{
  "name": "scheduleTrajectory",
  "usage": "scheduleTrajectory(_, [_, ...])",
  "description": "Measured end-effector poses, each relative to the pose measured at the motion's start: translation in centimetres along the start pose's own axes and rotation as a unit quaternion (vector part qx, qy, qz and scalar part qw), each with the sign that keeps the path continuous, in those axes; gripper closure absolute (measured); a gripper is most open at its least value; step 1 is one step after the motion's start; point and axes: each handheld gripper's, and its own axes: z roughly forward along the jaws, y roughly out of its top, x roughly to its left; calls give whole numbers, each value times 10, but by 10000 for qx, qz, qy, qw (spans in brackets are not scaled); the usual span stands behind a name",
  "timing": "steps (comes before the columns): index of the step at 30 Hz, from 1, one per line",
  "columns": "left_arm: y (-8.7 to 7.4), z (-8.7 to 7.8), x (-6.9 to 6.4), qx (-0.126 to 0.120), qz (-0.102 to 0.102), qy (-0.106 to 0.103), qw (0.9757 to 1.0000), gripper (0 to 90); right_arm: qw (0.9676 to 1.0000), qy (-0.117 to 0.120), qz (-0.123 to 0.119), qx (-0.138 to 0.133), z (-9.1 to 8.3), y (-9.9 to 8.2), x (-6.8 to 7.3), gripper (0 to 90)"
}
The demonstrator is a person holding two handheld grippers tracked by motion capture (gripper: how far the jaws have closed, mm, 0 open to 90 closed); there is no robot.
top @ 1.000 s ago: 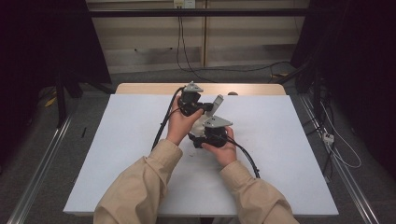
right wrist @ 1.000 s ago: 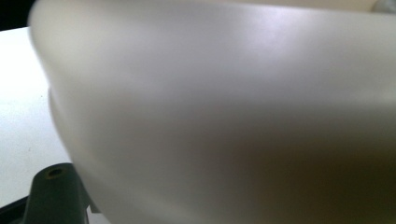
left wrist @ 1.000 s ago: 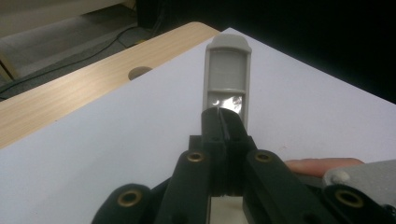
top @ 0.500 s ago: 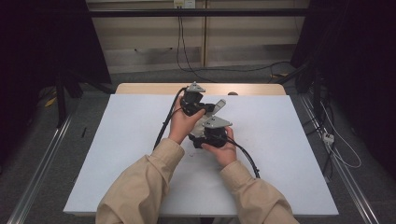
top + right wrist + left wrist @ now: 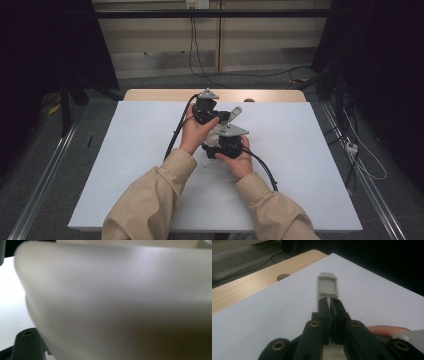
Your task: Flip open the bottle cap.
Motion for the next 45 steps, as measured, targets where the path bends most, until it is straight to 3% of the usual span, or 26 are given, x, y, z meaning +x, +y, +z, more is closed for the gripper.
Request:
scheduleTrajectory(7, [1,-5,-3,1,15,17,10000,858,9996,64,282,19,-3,2,-2,77])
scheduleTrajectory(9, [2,-7,-3,1,12,27,10000,836,9996,45,265,45,-4,3,-1,79])
scheduleTrajectory(17, [-2,-17,-5,1,-47,138,9999,657,9993,29,361,115,-13,6,-4,59])
scheduleTrajectory(27, [-14,-38,-4,-47,-261,192,9995,335,9991,10,402,108,-21,4,-5,82])
scheduleTrajectory(36, [-24,-58,-9,-54,-151,187,9997,197,9989,-57,394,266,-31,1,-6,61])
scheduleTrajectory(38, [-27,-61,-9,-46,-115,188,9997,190,9990,-30,393,190,-35,-1,-6,64])
scheduleTrajectory(45, [-42,-75,-8,-182,-183,154,9995,117,9989,-73,396,254,-45,-6,-8,60])
